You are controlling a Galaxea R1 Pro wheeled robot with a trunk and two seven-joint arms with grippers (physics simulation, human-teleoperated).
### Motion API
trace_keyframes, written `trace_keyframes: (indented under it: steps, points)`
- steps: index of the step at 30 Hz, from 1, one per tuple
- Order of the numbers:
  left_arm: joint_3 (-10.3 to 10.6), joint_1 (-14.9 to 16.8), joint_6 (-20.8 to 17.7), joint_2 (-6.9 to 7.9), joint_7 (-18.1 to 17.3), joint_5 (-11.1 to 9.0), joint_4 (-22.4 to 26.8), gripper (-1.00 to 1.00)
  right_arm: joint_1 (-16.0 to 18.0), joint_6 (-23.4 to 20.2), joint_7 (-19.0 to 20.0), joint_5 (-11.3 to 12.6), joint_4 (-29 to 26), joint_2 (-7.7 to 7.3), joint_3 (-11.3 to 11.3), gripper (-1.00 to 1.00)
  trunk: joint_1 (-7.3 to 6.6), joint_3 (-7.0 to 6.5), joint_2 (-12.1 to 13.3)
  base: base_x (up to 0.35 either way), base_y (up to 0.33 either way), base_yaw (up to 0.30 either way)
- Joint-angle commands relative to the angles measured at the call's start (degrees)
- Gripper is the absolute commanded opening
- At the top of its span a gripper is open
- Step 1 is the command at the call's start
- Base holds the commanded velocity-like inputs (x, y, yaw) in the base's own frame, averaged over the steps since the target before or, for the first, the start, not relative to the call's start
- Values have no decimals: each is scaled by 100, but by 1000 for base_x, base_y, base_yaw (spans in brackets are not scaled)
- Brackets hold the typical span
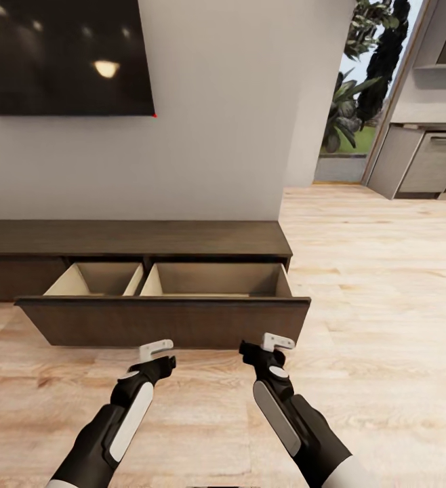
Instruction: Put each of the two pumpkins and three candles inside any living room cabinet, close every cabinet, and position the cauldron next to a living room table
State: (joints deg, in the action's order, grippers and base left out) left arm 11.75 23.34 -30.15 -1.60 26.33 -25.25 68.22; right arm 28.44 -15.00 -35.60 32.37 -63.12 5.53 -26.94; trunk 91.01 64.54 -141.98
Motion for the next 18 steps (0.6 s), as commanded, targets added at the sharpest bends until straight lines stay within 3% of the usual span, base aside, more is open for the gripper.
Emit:
trace_keyframes:
  steps: [1, 6, 15, 18]
  points:
    - [10, 2, 18, 2, 56, -24, 6, 100, 4, -10, -43, -1, -8, -2, -9, 100, 21, 24, -44, 0, 0, 0]
    - [12, 2, 177, 2, 47, 98, -1, 100, 3, 20, -61, -87, -29, -7, -9, 100, 74, 126, -130, 0, 0, 0]
    - [12, 4, 203, 2, 45, 119, 1, 100, 3, 36, -52, -122, 4, -15, -27, 100, 97, 325, -142, 0, 0, 0]
    - [12, 4, 203, 2, 49, 123, 5, 100, 5, 41, -50, -292, 8, -24, -143, 100, 105, 392, -146, 0, 0, 0]
